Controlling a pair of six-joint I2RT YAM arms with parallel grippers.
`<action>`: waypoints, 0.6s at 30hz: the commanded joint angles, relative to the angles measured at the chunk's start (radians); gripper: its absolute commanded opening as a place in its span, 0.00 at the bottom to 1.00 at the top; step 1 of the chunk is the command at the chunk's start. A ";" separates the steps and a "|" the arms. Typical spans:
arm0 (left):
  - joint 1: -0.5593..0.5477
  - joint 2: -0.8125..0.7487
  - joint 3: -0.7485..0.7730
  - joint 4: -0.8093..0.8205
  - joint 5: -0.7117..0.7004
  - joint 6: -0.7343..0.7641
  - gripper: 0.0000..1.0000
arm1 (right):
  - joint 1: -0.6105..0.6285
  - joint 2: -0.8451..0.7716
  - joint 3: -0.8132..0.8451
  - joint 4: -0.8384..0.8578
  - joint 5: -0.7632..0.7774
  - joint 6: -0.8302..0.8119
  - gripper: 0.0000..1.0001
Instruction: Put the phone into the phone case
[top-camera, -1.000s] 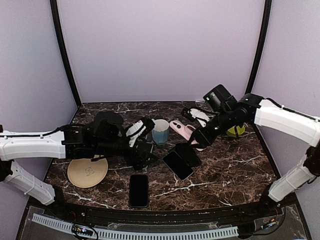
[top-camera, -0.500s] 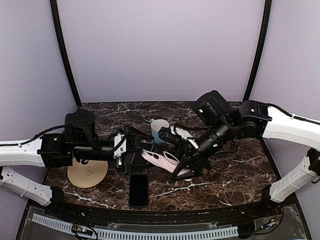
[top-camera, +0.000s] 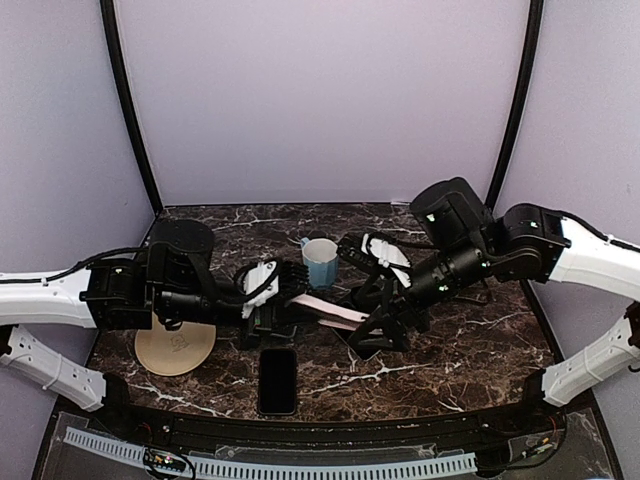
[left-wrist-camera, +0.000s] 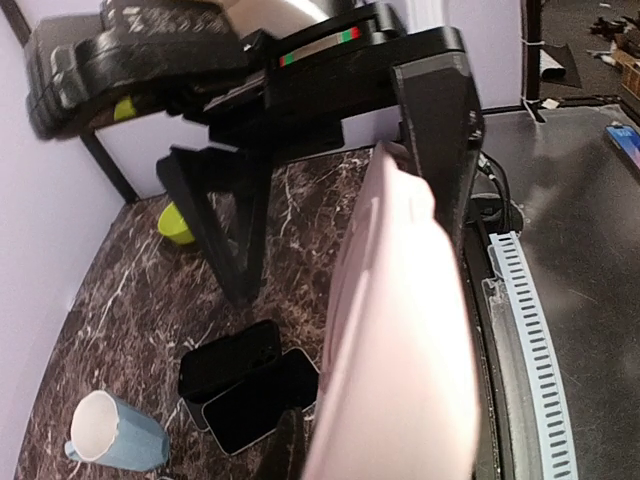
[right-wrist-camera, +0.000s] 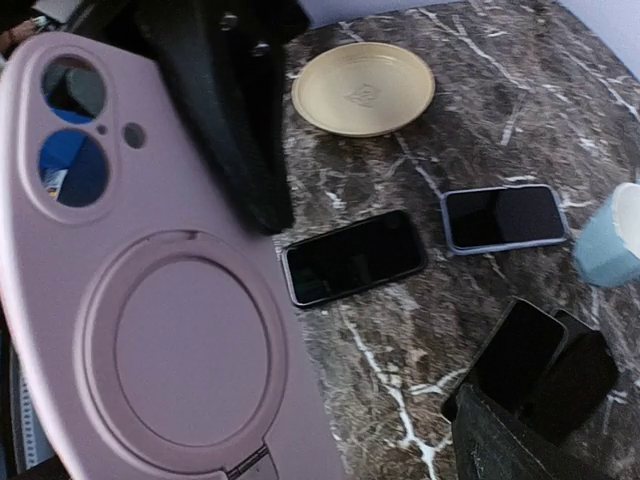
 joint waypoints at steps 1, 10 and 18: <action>-0.001 0.057 0.140 -0.211 -0.059 -0.172 0.00 | 0.000 -0.045 -0.013 0.043 0.222 0.033 0.98; 0.000 0.115 0.234 -0.353 -0.016 -0.258 0.00 | 0.016 -0.015 -0.030 0.163 0.129 0.035 0.57; 0.007 0.104 0.192 -0.285 -0.065 -0.338 0.30 | -0.002 -0.048 -0.108 0.297 0.100 0.148 0.00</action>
